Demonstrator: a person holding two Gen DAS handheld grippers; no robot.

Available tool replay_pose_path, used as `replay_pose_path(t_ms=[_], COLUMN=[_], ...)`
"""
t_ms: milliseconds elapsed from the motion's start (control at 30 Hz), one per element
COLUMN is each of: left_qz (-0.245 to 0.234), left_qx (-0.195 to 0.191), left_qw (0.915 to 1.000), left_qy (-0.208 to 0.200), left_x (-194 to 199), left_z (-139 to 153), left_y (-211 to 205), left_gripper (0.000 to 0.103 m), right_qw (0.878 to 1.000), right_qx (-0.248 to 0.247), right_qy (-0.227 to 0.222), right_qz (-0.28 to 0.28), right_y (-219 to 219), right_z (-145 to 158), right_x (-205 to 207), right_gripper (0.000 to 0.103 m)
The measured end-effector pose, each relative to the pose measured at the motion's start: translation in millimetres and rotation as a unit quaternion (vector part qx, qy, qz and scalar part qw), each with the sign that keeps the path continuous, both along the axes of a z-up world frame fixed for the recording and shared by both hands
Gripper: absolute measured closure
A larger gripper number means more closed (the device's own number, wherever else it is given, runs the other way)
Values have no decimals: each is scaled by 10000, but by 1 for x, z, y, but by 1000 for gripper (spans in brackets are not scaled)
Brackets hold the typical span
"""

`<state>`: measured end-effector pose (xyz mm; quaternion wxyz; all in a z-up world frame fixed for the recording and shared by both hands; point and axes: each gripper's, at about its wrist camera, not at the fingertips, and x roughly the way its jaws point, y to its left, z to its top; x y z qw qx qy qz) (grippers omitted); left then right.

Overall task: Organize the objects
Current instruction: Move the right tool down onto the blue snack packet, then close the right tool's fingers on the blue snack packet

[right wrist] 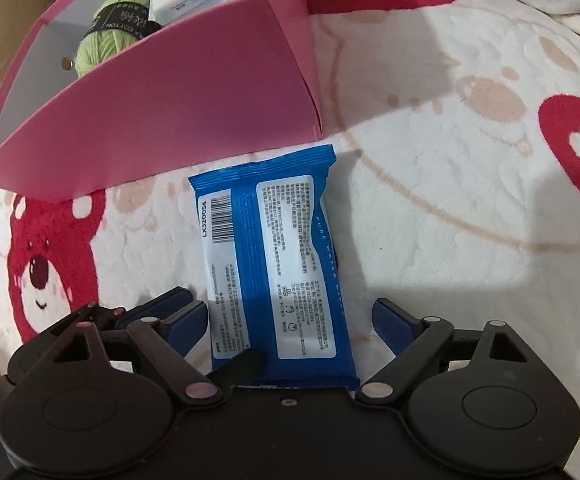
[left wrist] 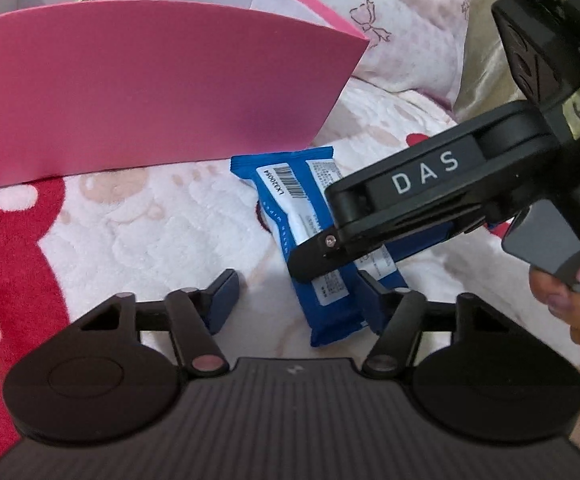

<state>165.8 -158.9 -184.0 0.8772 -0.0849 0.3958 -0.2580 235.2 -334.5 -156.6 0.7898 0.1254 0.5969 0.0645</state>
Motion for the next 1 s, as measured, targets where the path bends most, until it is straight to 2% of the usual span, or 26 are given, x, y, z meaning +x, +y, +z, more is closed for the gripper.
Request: replay_pose_path(t_ms=[33, 100, 167, 233, 433, 567, 833, 1000], left_qz=[19, 45, 120, 120, 149, 197, 326, 318], left_qx=[-113, -496, -824, -852, -817, -726, -704, -605], left_qw=[9999, 9985, 9955, 9953, 9958, 9963, 9957, 9963], left_qy=[31, 210, 458, 437, 385, 416, 510, 519], left_x=[1, 5, 11, 12, 7, 0, 2, -1], left_z=[0, -2, -6, -6, 0, 2, 3, 6], left_y=[1, 7, 13, 15, 15, 22, 31, 32], left_gripper=[58, 71, 74, 77, 79, 79, 78, 77], right_qw=[10000, 10000, 10000, 9999, 9996, 9991, 9993, 9994], right_qx=[-1, 46, 27, 100, 128, 371, 340, 305], right_qy=[5, 0, -23, -67, -253, -191, -75, -161], right_qz=[-11, -71, -84, -56, 13, 108, 120, -11], right_y=[1, -1, -2, 0, 5, 8, 19, 32], right_z=[1, 2, 3, 5, 12, 13, 7, 9], right_x=[0, 1, 2, 2, -2, -4, -4, -13], right_gripper=[11, 13, 18, 33, 37, 37, 37, 37])
